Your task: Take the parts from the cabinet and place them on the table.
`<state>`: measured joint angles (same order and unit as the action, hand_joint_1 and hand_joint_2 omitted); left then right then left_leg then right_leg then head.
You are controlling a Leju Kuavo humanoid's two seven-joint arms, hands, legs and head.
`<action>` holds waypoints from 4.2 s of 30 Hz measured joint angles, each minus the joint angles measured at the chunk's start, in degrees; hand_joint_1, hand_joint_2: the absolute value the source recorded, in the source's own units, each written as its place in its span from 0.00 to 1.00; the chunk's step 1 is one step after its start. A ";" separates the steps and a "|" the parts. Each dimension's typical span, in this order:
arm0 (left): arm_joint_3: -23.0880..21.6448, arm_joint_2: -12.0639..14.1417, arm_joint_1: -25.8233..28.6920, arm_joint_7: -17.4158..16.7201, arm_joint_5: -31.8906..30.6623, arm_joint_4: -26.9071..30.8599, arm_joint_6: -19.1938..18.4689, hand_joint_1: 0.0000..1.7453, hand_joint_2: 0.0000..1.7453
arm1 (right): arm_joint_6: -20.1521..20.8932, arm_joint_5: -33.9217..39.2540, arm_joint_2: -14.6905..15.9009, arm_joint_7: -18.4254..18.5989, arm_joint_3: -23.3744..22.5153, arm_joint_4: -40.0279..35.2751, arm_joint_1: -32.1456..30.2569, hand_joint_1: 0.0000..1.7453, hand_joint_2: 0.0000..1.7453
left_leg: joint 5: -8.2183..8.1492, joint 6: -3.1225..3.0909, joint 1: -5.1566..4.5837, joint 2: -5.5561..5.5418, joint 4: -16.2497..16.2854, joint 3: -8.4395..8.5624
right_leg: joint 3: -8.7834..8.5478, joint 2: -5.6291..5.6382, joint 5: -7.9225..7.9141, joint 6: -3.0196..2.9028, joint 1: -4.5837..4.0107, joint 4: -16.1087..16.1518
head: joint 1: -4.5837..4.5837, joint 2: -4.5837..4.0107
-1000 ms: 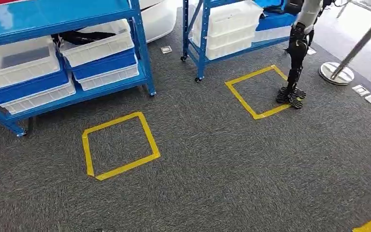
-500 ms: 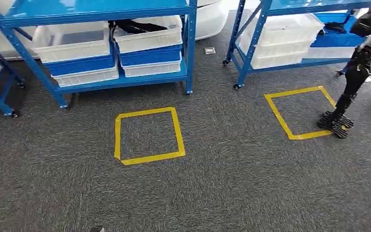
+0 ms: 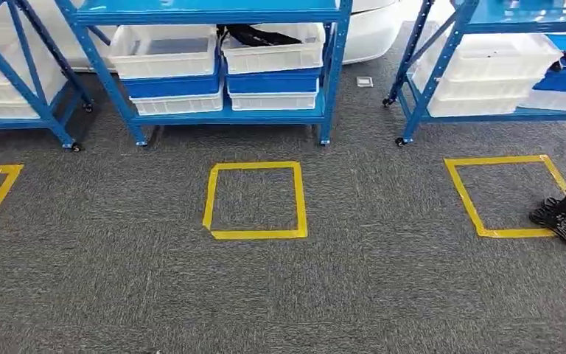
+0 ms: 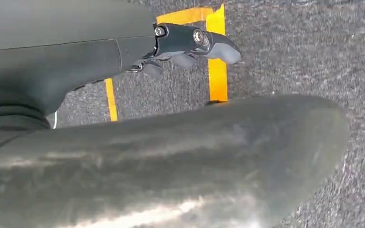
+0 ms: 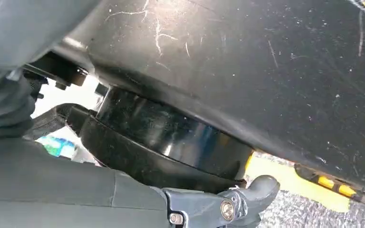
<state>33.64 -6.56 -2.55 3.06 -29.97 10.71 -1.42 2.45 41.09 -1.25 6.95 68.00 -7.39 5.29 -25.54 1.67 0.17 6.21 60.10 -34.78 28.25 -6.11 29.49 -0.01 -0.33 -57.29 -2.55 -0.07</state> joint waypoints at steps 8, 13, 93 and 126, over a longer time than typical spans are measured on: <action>0.04 -0.02 -0.46 0.66 -0.61 0.00 -0.44 0.00 0.00 | -2.12 0.66 -0.13 -1.40 -0.04 0.04 -0.08 0.00 0.00 | 0.74 -3.43 0.45 -5.98 -0.83 -0.90 | 4.82 5.34 6.25 0.68 0.30 -11.14 | 0.89 0.00; 0.35 -0.02 -0.32 2.01 -0.70 0.00 0.11 0.00 0.00 | -2.82 1.29 -0.26 -2.18 -0.13 0.04 0.28 0.00 0.00 | 0.54 -3.60 0.40 -8.85 -0.82 -0.71 | 5.78 5.75 3.26 2.41 0.55 -10.68 | 0.93 0.00; 1.73 -0.81 0.49 1.71 -2.60 -0.11 3.96 0.00 0.00 | -5.16 3.26 -1.27 -2.54 -0.28 0.11 -1.18 0.00 0.00 | 3.92 0.80 2.27 -10.60 -0.84 -3.96 | -5.17 12.55 3.25 0.10 0.70 2.19 | -0.36 0.00; 2.25 -0.55 0.23 2.51 -2.78 0.00 3.21 0.00 0.00 | -5.64 2.65 -1.55 -3.37 -0.42 0.15 -0.84 0.00 0.00 | 0.20 -2.25 0.25 -6.70 -1.00 0.00 | -0.70 7.68 0.30 0.57 -0.04 1.18 | 0.04 0.00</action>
<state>35.89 -7.10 -2.32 5.57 -32.74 10.71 1.79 -3.19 43.74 -2.80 3.58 67.58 -7.23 4.46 -25.34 -0.58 0.42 -0.49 59.10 -34.78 27.54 1.57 29.79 0.56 -0.37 -56.12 -2.51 -0.07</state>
